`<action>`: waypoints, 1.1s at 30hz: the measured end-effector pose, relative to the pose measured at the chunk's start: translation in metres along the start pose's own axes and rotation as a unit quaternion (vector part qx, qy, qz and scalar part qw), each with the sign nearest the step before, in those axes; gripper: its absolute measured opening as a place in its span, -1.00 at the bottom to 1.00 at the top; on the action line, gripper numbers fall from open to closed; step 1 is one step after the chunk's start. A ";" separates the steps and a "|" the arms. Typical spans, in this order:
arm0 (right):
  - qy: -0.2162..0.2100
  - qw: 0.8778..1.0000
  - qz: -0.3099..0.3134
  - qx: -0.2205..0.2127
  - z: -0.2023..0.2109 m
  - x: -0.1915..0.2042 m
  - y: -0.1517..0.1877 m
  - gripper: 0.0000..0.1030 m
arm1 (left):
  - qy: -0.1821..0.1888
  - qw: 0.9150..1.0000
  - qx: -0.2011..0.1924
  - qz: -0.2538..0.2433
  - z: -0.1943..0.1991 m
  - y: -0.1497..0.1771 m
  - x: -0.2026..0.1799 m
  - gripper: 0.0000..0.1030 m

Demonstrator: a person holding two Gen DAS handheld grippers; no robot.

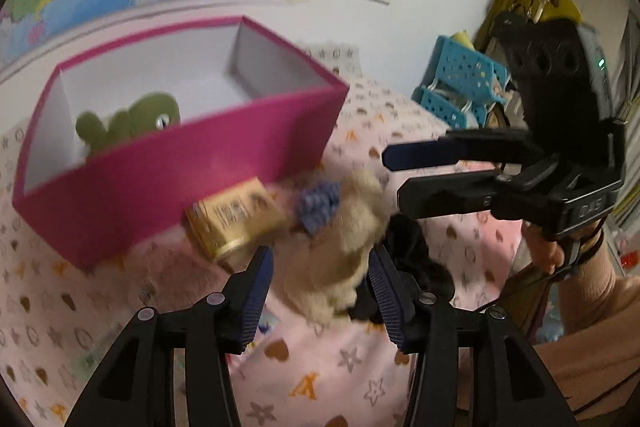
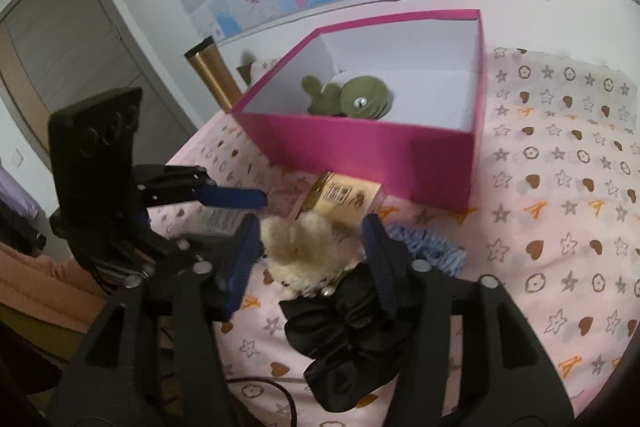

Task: Organize soft objects
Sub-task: 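Grasp the beige bunny plush with the right gripper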

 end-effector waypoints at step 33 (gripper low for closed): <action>-0.022 0.984 -0.175 -0.021 -0.021 -0.070 0.008 -0.30 | 0.048 0.996 0.066 0.043 -0.047 0.004 0.015 0.09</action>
Point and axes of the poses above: each gripper's, at about its wrist camera, not at the fingertips, and z roughly against the way its jaws point, x to its left, y to its underside, the point moved 2 cm from there along -z, roughly the way its jaws point, and after that the axes turned 13 degrees about x, right-handed, at the moved point
